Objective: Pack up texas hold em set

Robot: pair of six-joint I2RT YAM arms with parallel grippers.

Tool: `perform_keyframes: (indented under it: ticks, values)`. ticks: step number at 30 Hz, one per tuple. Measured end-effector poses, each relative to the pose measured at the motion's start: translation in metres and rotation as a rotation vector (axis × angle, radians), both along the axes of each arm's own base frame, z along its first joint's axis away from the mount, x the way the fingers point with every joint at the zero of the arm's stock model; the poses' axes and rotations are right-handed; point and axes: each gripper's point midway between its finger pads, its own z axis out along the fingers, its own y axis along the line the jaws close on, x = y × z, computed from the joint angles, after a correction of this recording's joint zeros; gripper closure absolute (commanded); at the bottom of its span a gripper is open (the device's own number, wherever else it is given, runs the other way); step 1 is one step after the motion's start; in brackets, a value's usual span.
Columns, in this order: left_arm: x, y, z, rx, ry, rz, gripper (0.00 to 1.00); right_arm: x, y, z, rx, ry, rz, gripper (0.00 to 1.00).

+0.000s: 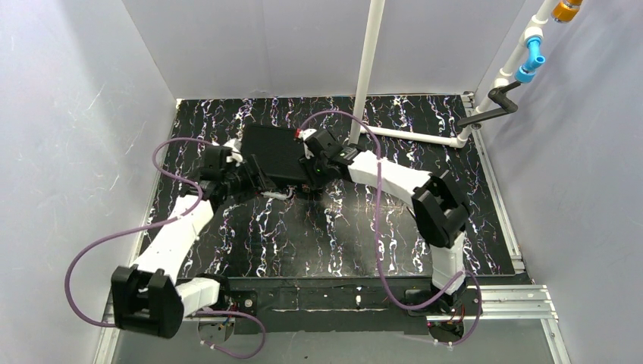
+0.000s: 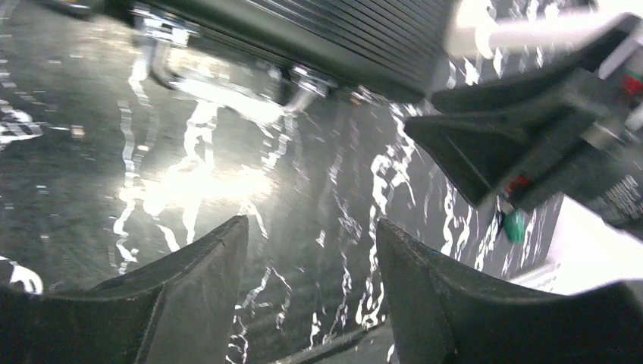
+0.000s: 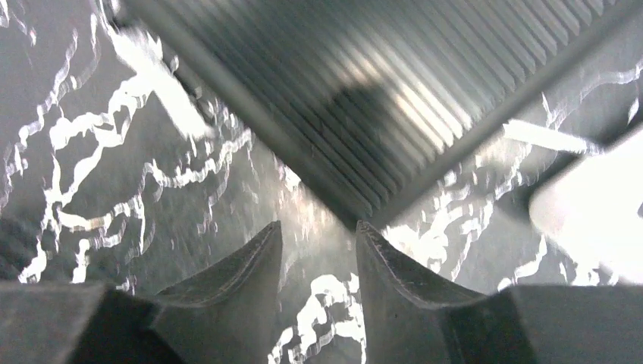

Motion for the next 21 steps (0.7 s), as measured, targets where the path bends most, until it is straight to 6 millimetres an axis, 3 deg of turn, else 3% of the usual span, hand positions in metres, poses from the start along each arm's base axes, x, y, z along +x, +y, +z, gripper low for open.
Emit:
perform_keyframes:
  ticks: [5, 7, 9, 13, 14, 18, 21]
  values:
    - [-0.036, -0.05, 0.037, 0.01, -0.125, -0.206, 0.37, -0.039, -0.055, 0.018, -0.051, 0.036, -0.052, 0.43]
    - [-0.052, -0.065, 0.048, 0.011, -0.16, -0.28, 0.36, -0.054, -0.082, 0.037, -0.035, 0.027, -0.086, 0.39]
    - [-0.065, -0.071, 0.063, 0.013, -0.198, -0.333, 0.34, -0.066, -0.117, 0.068, 0.008, -0.023, -0.147, 0.34]
    - [-0.071, -0.062, 0.112, 0.043, -0.325, -0.346, 0.27, -0.084, -0.181, 0.138, 0.099, -0.193, -0.281, 0.2]
    - [-0.072, -0.058, 0.129, 0.054, -0.372, -0.343, 0.26, -0.091, -0.199, 0.16, 0.13, -0.257, -0.324, 0.18]
    - [-0.078, -0.04, 0.207, 0.088, -0.588, -0.314, 0.22, -0.117, -0.257, 0.218, 0.187, -0.417, -0.448, 0.17]
    - [-0.087, -0.026, 0.254, 0.106, -0.72, -0.282, 0.2, -0.135, -0.298, 0.262, 0.219, -0.515, -0.552, 0.16]
